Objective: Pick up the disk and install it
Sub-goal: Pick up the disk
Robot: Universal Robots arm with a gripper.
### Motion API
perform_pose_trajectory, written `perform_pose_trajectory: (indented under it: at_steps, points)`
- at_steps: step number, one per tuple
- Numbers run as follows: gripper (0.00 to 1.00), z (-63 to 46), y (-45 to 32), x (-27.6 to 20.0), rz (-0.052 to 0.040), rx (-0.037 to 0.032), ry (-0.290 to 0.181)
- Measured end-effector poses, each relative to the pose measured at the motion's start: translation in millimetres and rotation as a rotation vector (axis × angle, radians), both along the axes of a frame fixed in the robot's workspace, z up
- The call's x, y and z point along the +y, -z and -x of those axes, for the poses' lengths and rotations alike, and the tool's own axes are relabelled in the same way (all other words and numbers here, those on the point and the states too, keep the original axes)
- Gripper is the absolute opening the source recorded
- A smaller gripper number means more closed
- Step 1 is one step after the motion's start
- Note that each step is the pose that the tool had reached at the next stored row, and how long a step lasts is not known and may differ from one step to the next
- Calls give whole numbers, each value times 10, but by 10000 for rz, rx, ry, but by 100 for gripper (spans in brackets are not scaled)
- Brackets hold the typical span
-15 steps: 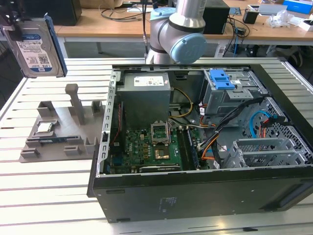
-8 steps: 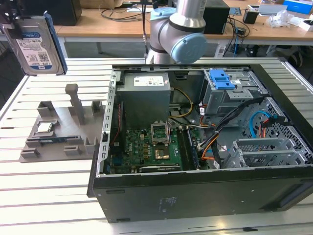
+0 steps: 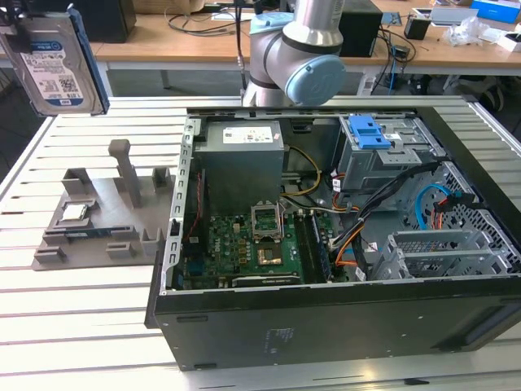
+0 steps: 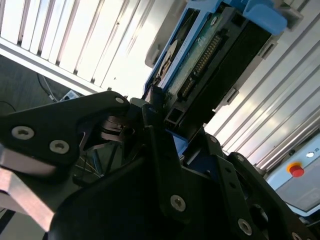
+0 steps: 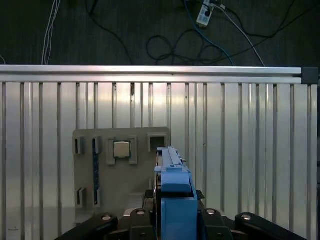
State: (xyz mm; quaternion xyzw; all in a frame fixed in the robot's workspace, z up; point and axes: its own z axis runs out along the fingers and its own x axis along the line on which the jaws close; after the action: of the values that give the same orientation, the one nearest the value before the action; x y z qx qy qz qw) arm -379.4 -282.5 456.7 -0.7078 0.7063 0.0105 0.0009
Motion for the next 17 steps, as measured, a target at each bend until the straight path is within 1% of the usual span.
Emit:
perform_pose_trajectory:
  at_steps: [2,4,8,9,10,11,17]
  points:
    - [36,0,-110,0,1,1,0]
    - [36,0,-204,0,1,1,-1]
    - [36,0,-369,0,0,0,-2]
    - [36,-1,-423,0,1,2,-2]
    - [36,0,-494,0,0,1,-2]
    - [36,0,-524,0,1,2,-3]
    - [36,-6,-529,0,0,1,-3]
